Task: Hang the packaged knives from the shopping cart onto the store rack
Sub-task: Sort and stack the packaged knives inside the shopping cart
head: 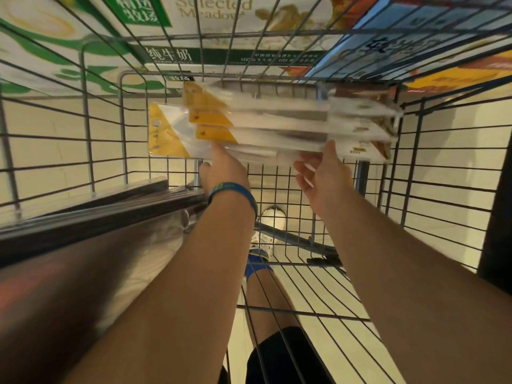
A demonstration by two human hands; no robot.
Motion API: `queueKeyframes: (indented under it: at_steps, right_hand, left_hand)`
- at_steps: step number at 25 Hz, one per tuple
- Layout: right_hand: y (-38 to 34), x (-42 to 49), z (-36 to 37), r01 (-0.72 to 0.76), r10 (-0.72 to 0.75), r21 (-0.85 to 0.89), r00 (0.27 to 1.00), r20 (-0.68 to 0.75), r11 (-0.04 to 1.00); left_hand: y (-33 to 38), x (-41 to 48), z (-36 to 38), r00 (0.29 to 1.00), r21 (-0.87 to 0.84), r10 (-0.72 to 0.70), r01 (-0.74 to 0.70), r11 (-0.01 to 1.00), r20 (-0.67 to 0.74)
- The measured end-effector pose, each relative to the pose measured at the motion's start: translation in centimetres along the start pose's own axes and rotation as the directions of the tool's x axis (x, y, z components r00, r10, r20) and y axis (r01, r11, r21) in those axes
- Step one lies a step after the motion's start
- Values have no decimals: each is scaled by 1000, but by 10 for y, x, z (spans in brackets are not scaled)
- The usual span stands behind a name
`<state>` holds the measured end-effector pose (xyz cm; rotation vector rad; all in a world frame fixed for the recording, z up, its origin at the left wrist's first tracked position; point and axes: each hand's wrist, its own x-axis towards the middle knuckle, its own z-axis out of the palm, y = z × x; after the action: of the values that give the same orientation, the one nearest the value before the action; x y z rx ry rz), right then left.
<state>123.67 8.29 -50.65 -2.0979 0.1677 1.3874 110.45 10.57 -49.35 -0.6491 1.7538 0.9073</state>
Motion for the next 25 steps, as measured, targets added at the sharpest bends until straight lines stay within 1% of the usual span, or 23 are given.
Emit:
queueKeyframes:
  at_steps: [1, 2, 4, 5, 6, 7, 8, 11, 13, 15, 17, 20, 22, 23, 24, 25]
  right_hand:
    - [-5, 0, 4, 32, -32, -15, 999, 17, 999]
    - [-8, -1, 8, 61, -60, -29, 997, 42, 998]
    - [-7, -4, 11, 89, -82, -84, 993, 87, 992]
    - [-4, -6, 9, 89, -77, -121, 992, 101, 989]
    - [-2, -8, 7, 82, -67, -155, 993, 102, 984]
    - [1, -9, 5, 63, -48, -183, 995, 86, 981]
    - [3, -9, 4, 35, -26, -200, 998, 52, 979]
    - [5, -4, 2, -28, 14, -223, 998, -66, 974]
    - [7, 0, 1, -31, 5, -218, 993, -120, 976]
    - [8, 2, -2, -30, 1, -186, 988, -153, 982]
    - [9, 1, -8, -36, 11, -159, 988, -154, 987]
    - [14, -3, -14, -71, 49, -161, 990, -134, 984]
    - [18, -4, -18, -99, 79, -150, 987, -137, 984]
    - [20, -6, -19, -106, 89, -128, 987, -137, 986]
    - [22, -8, -19, -93, 78, -105, 987, -137, 990]
    - [22, -10, -19, -53, 39, -98, 989, -141, 994]
  left_hand:
    - [0, 2, 0, 997, -75, -55, 59, 995, 50]
    - [2, 5, 4, 994, -85, -92, 97, 992, 66]
    - [4, 5, 10, 982, -109, -125, 141, 984, 143]
    - [0, 7, 11, 985, -60, -82, 93, 994, 154]
    - [-3, 8, 13, 984, -20, -76, 80, 997, 161]
    - [-4, 7, 10, 989, 28, -52, 48, 998, 136]
    - [-6, 1, 2, 992, 122, -40, 26, 992, 117]
    - [-7, 3, -9, 984, 131, -99, 80, 988, 145]
    - [-2, 1, -12, 978, 89, -124, 111, 990, 165]
    - [0, 1, -11, 978, 95, -107, 92, 991, 176]
    - [-2, 2, -11, 981, 136, -93, 71, 988, 168]
    - [-2, -1, -14, 986, 205, -111, 84, 975, 124]
    - [-6, 9, -13, 977, 134, -178, 162, 978, 116]
    - [-8, 10, -15, 975, 84, -183, 173, 981, 130]
    - [-9, 9, -16, 970, 79, -180, 169, 982, 162]
    - [-9, 6, -18, 971, 127, -134, 110, 986, 196]
